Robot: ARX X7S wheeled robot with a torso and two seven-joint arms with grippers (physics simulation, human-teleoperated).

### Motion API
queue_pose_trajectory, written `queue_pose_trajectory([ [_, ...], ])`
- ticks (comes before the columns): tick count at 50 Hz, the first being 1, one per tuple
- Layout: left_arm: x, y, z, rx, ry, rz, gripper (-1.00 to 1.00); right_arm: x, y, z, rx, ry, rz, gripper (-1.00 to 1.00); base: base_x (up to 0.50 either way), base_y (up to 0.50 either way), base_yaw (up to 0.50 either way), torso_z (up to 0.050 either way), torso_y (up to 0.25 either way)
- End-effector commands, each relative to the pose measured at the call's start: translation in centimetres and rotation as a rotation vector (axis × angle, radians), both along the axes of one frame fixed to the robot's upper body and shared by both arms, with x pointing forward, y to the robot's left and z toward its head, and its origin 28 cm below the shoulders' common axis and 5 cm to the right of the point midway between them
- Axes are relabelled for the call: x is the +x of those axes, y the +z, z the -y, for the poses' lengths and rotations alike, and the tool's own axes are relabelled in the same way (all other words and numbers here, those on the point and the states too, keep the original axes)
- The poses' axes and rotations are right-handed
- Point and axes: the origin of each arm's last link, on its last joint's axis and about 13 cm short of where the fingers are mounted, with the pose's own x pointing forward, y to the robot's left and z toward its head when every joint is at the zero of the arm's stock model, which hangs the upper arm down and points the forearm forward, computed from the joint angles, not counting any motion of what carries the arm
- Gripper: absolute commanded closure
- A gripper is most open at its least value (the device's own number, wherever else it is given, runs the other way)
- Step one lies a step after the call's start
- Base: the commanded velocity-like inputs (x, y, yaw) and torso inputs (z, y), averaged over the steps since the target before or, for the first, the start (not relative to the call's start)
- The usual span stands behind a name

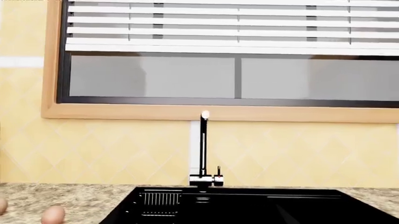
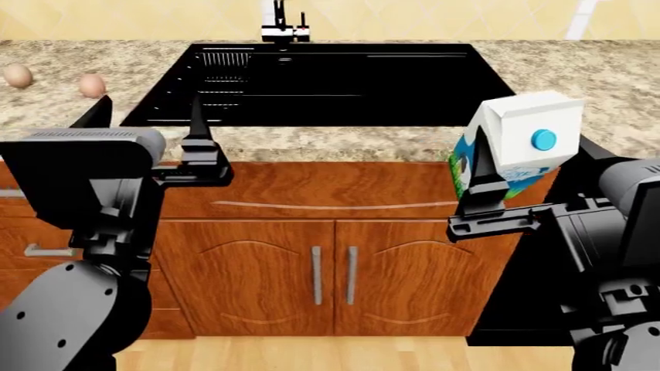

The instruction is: Place the eggs and milk next to the bowl.

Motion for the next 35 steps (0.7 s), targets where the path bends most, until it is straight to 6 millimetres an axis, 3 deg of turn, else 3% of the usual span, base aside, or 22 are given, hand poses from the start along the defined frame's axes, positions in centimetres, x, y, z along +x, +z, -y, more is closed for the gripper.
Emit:
queue_pose_trajectory([
  [1, -0.26, 0.02, 0.17, 0.011, -0.006, 0.015, -1.00, -0.08, 0.38, 0.07, -0.010, -0.009, 0.039, 1.00, 0.00, -0.50, 0.00, 0.000, 0.000],
  [35, -0.33, 0.08, 0.24, 0.037, 0.021, 0.075, -1.00, -0.18, 0.41, 0.02, -0.010, -0.008, 0.037, 1.00, 0.00, -0.50, 0.00, 0.000, 0.000],
])
